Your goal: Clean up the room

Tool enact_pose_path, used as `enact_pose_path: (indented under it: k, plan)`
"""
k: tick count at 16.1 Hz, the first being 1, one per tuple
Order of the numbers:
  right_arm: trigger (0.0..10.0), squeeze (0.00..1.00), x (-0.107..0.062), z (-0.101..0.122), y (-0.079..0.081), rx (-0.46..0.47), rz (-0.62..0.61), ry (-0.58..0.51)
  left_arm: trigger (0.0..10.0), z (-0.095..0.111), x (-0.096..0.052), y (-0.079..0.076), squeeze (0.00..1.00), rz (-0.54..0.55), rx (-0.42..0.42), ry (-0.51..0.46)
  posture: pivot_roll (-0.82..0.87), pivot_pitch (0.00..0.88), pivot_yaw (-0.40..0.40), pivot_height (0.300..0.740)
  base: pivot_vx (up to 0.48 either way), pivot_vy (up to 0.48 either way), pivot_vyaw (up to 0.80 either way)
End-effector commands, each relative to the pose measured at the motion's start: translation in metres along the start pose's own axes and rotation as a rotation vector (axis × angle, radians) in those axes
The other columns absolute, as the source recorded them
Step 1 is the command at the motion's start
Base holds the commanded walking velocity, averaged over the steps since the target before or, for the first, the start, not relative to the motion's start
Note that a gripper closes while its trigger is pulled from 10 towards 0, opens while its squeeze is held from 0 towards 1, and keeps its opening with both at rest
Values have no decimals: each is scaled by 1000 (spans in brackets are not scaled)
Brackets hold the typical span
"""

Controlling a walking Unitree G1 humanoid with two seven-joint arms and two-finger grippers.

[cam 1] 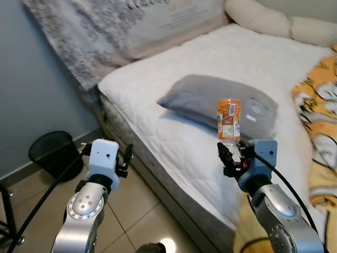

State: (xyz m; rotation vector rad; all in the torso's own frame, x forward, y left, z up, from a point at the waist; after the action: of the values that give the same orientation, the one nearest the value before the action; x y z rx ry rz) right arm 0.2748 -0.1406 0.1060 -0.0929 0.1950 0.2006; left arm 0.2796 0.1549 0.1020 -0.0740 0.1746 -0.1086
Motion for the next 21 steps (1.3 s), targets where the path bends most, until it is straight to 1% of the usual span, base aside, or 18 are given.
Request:
enact_pose_path:
  k: [1,3,5,6,7,8,9,10,11,12,13,14,16,17,18,19,20,21]
  plan:
    - [10000,0,-3,3,0,1,-9,-4,10000,1,0,1,0,12,4,-5,-80,0,74,740,0,0,800]
    - [10000,0,-10,2,9,7,24,2,10000,-1,-4,8,0,60,7,-22,-85,0,63,740,0,0,800]
    - [10000,0,-11,0,12,9,36,14,10000,2,-7,8,0,73,-7,-45,-75,0,53,740,0,0,800]
    - [10000,0,-10,-9,16,21,68,47,10000,5,-16,4,0,69,-37,-72,-24,0,14,740,0,0,800]
    - [10000,0,-10,-9,16,21,68,47,10000,5,-16,4,0,69,-37,-72,-24,0,14,740,0,0,800]
    - [10000,0,-4,-19,15,12,75,90,10000,1,-20,5,0,76,-37,-51,0,0,-5,740,0,0,800]
    - [10000,0,-1,-23,1,34,16,106,10000,-3,-16,5,0,79,-15,-34,7,0,-12,740,0,0,800]
    - [10000,0,-2,-21,-15,63,-50,103,10000,2,-12,0,0,71,-20,-57,-17,0,3,740,0,0,800]
    - [10000,0,-3,-18,-21,72,-79,97,10000,7,-9,-3,0,55,-58,-77,-40,0,10,740,0,0,800]
    - [10000,0,-3,-17,-22,77,-94,93,10000,5,-6,-7,0,26,-106,-75,-62,0,16,740,0,0,800]
    - [10000,0,-3,-20,-20,80,-83,100,10000,-2,-1,-9,0,2,-44,-58,-48,0,11,740,0,0,800]
    - [10000,0,-5,-25,-15,90,-79,105,10000,-2,-3,-5,0,1,-23,-47,-42,0,19,740,0,0,563]
    - [10000,0,-4,-28,-7,65,-62,122,10000,-3,-7,2,0,20,-37,-36,-49,0,18,740,247,0,0]
    - [10000,0,4,-23,-2,58,-39,94,10000,0,-5,1,0,4,-14,-44,-9,0,-23,740,259,0,0]
    - [10000,0,15,-23,4,39,-12,104,10000,1,-4,9,0,17,-16,-45,-17,0,5,740,262,0,0]
    - [10000,0,20,-19,5,-3,-2,98,10000,0,-5,16,0,44,-20,-40,0,0,2,740,259,0,0]
    - [10000,0,26,-13,6,77,46,55,10000,4,-3,17,0,50,-8,-49,52,0,-36,740,262,0,0]
    - [10000,0,28,-12,5,100,46,47,10000,5,-2,18,0,55,-10,-52,52,0,-39,740,262,0,0]
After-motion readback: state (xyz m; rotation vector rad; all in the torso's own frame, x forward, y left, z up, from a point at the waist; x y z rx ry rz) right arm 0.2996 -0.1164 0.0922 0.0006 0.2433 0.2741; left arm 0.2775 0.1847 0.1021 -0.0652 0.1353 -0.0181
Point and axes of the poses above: a point about 5 cm out from each wrist's last joint towards the gripper, its own x axis pointing out of the wrist towards the gripper, its own z axis along the axis of the wrist's last joint, y = z × x, the point moved 5 cm from there along x, pointing out of the wrist towards the gripper, and after that the axes turned 13 degrees about -x, right-handed, at the moved point
